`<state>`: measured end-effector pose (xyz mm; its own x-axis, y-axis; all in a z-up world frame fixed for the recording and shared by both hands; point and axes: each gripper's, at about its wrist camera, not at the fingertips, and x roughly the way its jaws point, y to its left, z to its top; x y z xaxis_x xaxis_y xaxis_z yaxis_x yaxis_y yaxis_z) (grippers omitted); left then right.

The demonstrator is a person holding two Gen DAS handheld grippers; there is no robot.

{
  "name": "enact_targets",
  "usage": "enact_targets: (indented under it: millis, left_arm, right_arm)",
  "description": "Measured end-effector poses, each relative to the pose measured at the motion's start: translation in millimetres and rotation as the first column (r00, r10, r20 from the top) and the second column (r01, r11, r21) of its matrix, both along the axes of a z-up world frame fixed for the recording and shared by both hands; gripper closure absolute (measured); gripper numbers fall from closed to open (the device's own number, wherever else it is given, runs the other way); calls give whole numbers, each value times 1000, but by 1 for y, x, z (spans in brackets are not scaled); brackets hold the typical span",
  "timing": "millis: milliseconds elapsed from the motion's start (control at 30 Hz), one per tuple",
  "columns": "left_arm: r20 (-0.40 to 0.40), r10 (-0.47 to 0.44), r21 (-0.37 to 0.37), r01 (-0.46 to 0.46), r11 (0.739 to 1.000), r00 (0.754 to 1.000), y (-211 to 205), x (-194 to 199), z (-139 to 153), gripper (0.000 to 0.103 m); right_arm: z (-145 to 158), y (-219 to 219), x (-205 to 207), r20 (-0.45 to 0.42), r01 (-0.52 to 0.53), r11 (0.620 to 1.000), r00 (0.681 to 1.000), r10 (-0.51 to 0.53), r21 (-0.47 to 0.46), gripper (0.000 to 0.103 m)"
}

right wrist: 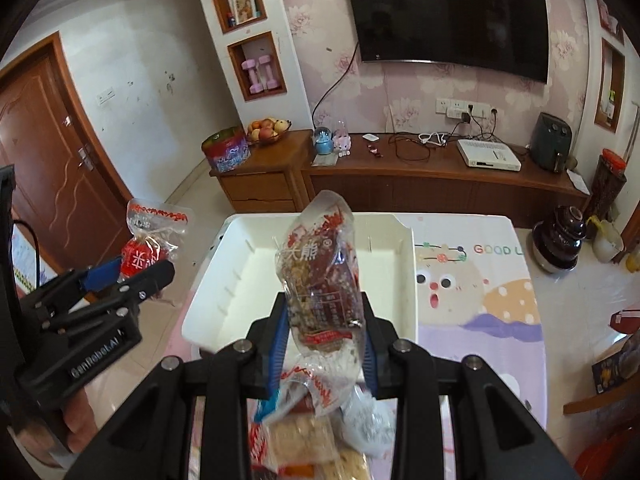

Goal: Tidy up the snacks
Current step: 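Carry both snacks over the white tray and open both grippers to drop them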

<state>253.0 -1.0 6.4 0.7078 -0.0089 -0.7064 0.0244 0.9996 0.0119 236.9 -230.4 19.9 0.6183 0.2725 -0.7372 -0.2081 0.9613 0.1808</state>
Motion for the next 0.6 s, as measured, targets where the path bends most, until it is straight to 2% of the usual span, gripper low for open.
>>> enact_targets:
  millis: [200,367,433,533,567,600]
  left_arm:
    - [-57,20,-3,-20,1000,998,2,44,-41,57]
    - [-124,26,-55,-33,998,992,6,70,-79,57]
    - [-149,31,-58,-40,997,988,5,78,-95,56]
    - [-146,33,-46,-40,998,989,2,81,-108,56]
    - [-140,30,-49,-37,998,990,1,80,-110,48]
    - [-143,29,-50,-37,998,989,0,77,-111,24]
  right_arm:
    - [-38,10,46,-84,28,999,996,-29,-15,71]
    - [-74,17,66,-155,23,999,987,-29,-41,71]
    - [-90,20,72,-189,14,998,982,-24,-53,71]
    - [-105,24,76,-229,-5,998,973,-11,-69,70]
    - [-109,25,76,-232,-6,997,973,-11,-72,70]
    - [-111,25,76,-232,-7,997,973,-10,-75,70]
